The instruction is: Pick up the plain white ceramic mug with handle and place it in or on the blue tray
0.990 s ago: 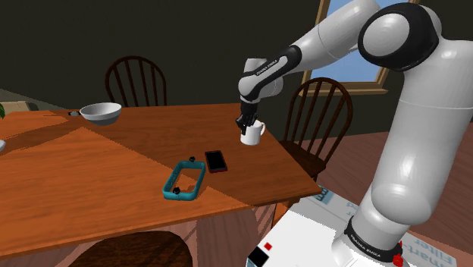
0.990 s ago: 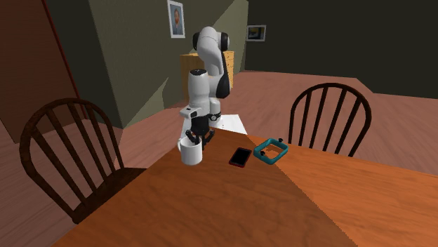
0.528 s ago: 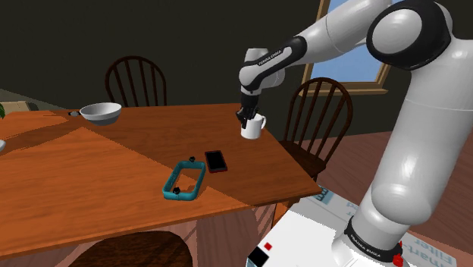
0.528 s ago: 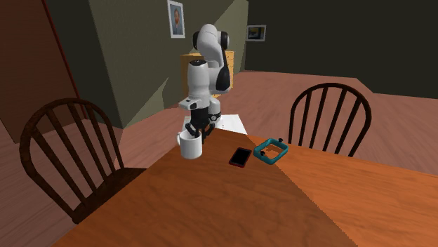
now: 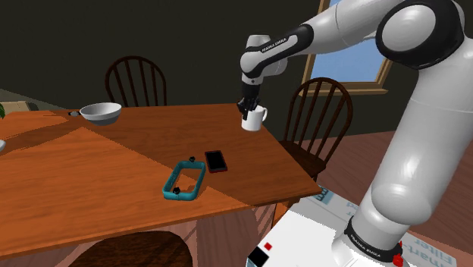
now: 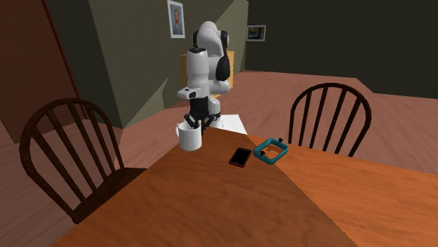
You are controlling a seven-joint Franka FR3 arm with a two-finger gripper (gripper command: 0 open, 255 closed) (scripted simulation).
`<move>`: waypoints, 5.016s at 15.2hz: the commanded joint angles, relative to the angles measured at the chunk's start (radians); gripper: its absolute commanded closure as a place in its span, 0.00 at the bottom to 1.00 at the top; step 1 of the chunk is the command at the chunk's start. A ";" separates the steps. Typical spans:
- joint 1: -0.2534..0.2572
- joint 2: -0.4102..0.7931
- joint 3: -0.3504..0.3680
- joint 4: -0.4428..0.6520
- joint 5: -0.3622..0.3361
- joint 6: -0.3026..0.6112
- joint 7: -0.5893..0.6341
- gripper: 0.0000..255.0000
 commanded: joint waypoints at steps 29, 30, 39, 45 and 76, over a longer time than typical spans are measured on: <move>0.284 0.007 0.279 0.140 -0.067 -0.147 0.588 1.00; 0.296 0.020 0.290 0.158 -0.071 -0.154 0.612 1.00; 0.359 0.105 0.334 0.223 -0.102 -0.142 0.729 1.00; 0.360 0.125 0.332 0.167 -0.110 -0.067 0.737 1.00; 0.361 0.108 0.335 0.172 -0.105 -0.089 0.738 0.00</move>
